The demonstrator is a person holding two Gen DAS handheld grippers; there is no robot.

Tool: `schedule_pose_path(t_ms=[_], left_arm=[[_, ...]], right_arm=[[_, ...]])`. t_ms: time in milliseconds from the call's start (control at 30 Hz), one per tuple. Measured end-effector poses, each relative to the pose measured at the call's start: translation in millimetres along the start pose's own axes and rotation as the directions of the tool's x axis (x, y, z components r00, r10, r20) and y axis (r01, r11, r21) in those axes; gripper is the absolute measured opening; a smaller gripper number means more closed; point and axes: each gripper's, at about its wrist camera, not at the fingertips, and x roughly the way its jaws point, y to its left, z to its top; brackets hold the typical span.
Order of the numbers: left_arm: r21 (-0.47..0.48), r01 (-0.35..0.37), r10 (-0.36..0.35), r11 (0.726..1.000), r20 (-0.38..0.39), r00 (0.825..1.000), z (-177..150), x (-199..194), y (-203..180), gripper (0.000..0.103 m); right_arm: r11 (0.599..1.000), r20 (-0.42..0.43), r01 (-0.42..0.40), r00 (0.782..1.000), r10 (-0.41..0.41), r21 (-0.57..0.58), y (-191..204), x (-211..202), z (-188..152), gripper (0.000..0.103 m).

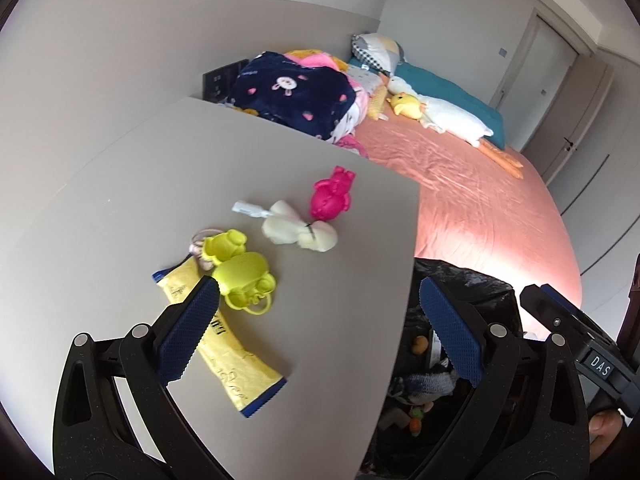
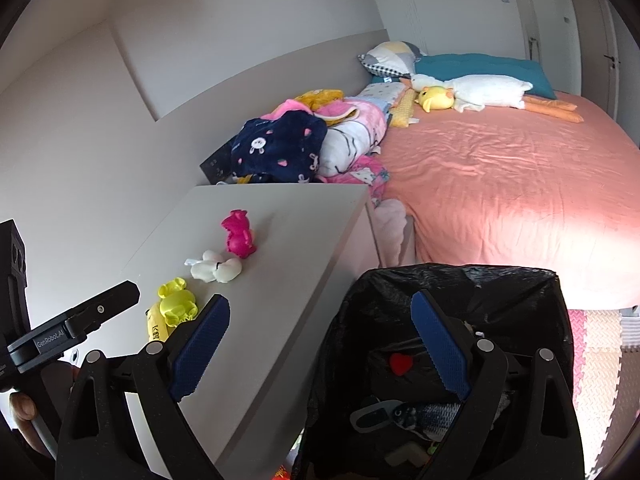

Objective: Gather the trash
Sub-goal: 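Move both open tools back over the toys on the table, then grasp the yellow snack packet with the left tool while the right tool approaches the yellow-green toy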

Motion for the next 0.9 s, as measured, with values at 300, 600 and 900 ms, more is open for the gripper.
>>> schedule_pose_path(t_ms=[300,600,900], left_arm=[[-0.053,-0.054,0.052,0.997,-0.042,0.998,-16,5,33,0.097],[-0.12,-0.12,0.111,0.985,-0.079,0.991,-27,27,60,0.097],[-0.149,-0.181,0.156,0.972,-0.164,0.974,-38,60,80,0.097]], right_arm=[[0.999,-0.038,-0.034,0.999,0.032,-0.037,25,19,-3,0.092],[0.996,-0.074,-0.055,0.996,0.05,-0.067,43,36,-5,0.092],[0.996,-0.089,-0.051,0.995,0.045,-0.068,48,47,-4,0.092]])
